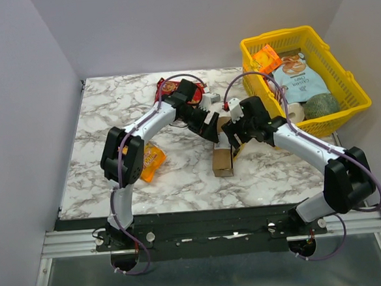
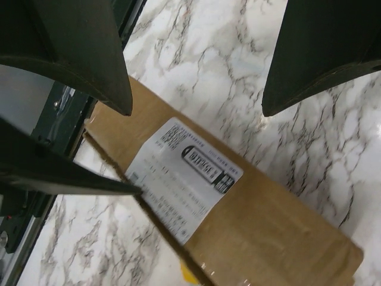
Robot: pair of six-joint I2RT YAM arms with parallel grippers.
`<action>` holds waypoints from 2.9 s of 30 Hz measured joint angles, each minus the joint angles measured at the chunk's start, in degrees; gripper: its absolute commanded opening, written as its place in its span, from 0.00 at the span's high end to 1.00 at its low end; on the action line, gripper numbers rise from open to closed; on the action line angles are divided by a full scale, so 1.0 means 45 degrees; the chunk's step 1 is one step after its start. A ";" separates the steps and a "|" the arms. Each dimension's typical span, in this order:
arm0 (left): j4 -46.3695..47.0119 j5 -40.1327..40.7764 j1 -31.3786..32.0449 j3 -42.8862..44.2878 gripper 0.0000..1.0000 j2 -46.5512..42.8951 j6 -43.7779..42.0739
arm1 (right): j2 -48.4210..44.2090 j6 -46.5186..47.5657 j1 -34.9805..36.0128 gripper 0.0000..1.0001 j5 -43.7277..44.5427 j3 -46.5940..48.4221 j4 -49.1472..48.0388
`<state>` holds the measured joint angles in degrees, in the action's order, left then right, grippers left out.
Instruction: Unpack the express box
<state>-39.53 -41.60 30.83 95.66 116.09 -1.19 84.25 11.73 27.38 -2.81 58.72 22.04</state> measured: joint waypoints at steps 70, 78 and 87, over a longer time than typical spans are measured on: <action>0.0175 -0.2011 -0.0714 -0.2448 0.02 0.0913 0.0364 | 0.0155 -0.1656 -0.1540 0.35 -0.3939 -0.1666 0.0398; 0.0155 -0.2171 -0.0840 -0.2545 0.02 0.0908 0.0364 | 0.1807 -0.1860 -0.2142 0.64 -0.6790 -0.1744 0.0432; -0.0117 -0.2395 -0.0937 -0.2429 0.02 0.1059 0.0311 | 0.2113 -0.2239 -0.2351 1.00 -0.8204 -0.1161 0.0393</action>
<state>-40.05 -52.38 26.61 84.73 120.86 0.21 93.76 1.65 16.80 -39.72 53.49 23.81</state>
